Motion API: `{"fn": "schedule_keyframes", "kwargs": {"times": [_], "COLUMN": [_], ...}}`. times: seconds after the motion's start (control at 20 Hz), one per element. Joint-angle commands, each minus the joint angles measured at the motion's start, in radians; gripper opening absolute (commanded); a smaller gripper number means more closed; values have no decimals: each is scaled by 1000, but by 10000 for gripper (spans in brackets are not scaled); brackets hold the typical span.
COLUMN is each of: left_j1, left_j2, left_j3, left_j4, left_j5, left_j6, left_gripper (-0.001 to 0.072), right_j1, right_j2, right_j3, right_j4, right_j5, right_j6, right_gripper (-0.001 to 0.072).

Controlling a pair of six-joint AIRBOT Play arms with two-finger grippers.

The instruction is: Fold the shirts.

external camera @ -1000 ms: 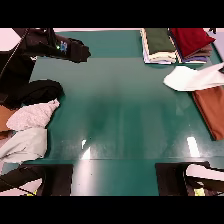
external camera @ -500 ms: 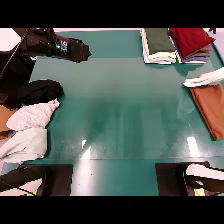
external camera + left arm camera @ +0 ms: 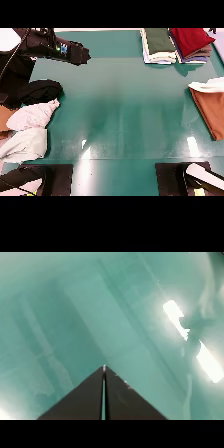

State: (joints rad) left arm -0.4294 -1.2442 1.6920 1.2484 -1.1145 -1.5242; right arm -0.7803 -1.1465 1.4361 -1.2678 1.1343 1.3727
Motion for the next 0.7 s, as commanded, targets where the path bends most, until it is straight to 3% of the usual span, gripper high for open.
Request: {"fn": "schedule_keyframes", "kwargs": {"times": [0.0, 0.15, 0.2, 0.25, 0.3, 0.35, 0.5, 0.65], "left_j1": [0, 0, 0, 0, 0, 0, 0, 0], "left_j2": [0, 0, 0, 0, 0, 0, 0, 0], "left_j3": [0, 0, 0, 0, 0, 0, 0, 0], "left_j4": [1, 1, 1, 1, 1, 1, 1, 0], "left_j5": [-5, -5, -5, -5, -3, -2, 0, 9], "left_j6": [15, 31, 40, 40, 40, 40, 40, 40], "left_gripper": [25, 25, 25, 25, 25, 25, 25, 25], "right_j1": [-84, -190, -222, -256, -289, -322, -333, -204], "right_j2": [103, 192, 212, 222, 227, 227, 227, 226], "right_j3": [-174, -364, -414, -455, -481, -484, -419, -323], "right_j4": [-18, -47, -76, -99, -93, -75, 101, 285], "right_j5": [56, 72, 72, 65, 61, 73, 74, 64], "right_j6": [3, 3, 3, 3, 3, 3, 3, 3], "right_gripper": [18, 25, 131, 381, 538, 571, 571, 570]}}
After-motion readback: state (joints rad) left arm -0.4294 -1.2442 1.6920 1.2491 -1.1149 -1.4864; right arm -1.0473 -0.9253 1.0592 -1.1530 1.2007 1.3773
